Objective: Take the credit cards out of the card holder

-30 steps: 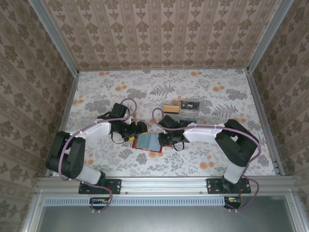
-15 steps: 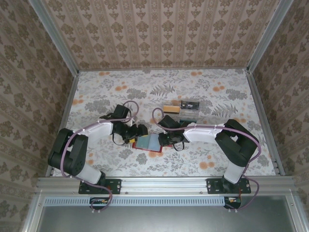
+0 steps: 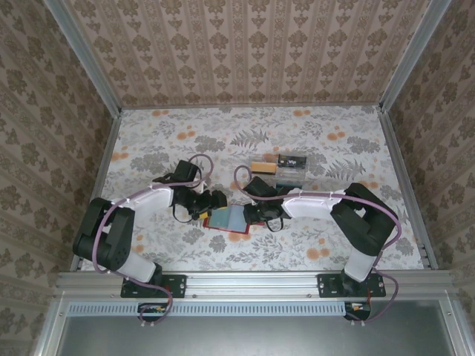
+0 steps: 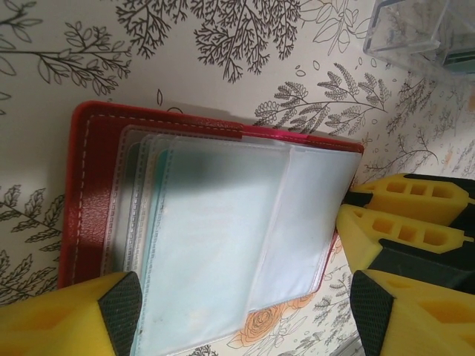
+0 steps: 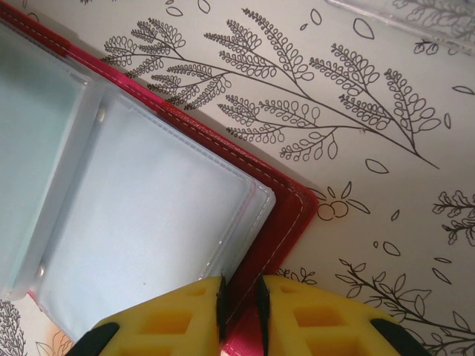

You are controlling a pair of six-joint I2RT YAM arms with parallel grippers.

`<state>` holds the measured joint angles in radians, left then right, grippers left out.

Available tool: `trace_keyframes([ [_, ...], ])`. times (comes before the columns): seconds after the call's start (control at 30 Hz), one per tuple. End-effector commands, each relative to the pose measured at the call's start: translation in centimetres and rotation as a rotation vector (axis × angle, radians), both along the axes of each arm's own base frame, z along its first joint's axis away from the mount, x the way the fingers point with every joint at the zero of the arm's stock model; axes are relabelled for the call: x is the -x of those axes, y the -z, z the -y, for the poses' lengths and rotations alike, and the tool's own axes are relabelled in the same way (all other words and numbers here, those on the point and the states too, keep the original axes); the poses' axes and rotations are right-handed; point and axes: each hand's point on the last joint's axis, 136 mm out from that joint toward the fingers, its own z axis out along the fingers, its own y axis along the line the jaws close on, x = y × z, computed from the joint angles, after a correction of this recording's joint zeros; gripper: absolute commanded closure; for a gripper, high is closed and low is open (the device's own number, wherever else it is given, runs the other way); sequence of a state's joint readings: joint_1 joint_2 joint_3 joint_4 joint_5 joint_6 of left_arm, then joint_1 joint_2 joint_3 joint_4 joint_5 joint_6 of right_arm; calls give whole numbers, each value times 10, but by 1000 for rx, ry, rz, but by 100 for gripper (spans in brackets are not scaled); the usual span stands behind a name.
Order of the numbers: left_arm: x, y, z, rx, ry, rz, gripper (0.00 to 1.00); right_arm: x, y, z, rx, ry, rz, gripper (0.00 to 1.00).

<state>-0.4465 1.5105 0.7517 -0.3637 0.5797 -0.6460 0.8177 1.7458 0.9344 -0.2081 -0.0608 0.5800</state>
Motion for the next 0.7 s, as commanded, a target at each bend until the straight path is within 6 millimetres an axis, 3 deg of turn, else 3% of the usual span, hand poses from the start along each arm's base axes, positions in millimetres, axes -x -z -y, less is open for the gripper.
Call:
trace_keyframes([
  [0.0, 11, 16, -2, -18, 24, -52, 23, 8, 23, 10, 46, 9, -52, 78],
  [0.2, 21, 20, 13, 15, 71, -74, 22, 8, 25, 10, 47, 11, -54, 78],
  [0.5, 23, 9, 29, 115, 96, -74, 9, 9, 27, 10, 49, 11, -61, 78],
  [0.67, 22, 6, 27, 104, 95, -65, 5, 9, 27, 10, 52, 9, -60, 78],
])
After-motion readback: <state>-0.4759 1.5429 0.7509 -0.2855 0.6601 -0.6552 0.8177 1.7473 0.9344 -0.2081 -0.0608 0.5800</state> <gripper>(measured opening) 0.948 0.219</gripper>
